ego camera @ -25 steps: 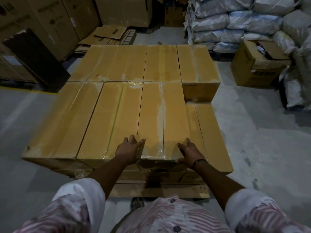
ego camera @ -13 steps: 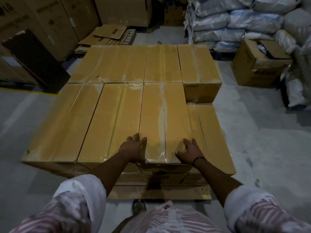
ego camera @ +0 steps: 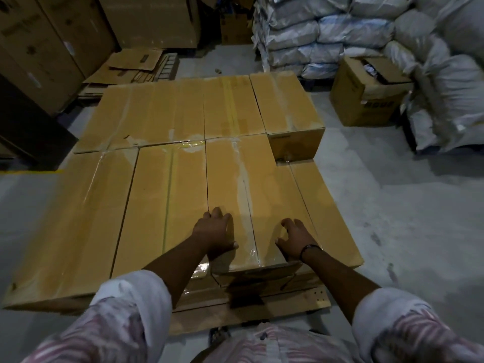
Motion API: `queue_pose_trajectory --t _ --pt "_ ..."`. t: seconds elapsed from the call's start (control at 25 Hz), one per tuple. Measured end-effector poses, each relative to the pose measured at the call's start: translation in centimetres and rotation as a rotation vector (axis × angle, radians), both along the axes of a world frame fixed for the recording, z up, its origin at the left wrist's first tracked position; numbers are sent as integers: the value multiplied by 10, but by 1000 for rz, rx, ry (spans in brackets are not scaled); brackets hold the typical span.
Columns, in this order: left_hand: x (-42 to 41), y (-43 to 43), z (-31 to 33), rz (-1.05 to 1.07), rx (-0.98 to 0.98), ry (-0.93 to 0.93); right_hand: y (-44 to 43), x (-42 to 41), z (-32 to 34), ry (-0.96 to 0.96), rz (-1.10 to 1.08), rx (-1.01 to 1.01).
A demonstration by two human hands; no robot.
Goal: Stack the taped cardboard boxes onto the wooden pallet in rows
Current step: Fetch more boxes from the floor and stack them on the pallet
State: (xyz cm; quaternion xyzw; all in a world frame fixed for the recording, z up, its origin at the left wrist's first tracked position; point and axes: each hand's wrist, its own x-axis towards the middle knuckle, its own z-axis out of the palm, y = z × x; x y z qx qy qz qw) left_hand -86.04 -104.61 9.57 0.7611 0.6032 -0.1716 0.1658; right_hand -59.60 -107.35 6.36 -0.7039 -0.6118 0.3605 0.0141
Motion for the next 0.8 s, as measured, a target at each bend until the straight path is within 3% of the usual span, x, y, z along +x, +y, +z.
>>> queue_pose_trajectory --t 0.2,0.6,0.8 --pt "42 54 11 -97 7 -30 16 1 -3 -17 -10 -23" --pt "109 179 23 90 -89 2 126 26 -5 34 169 25" --pt "140 235 9 191 -76 -13 188 37 -15 147 224 31"
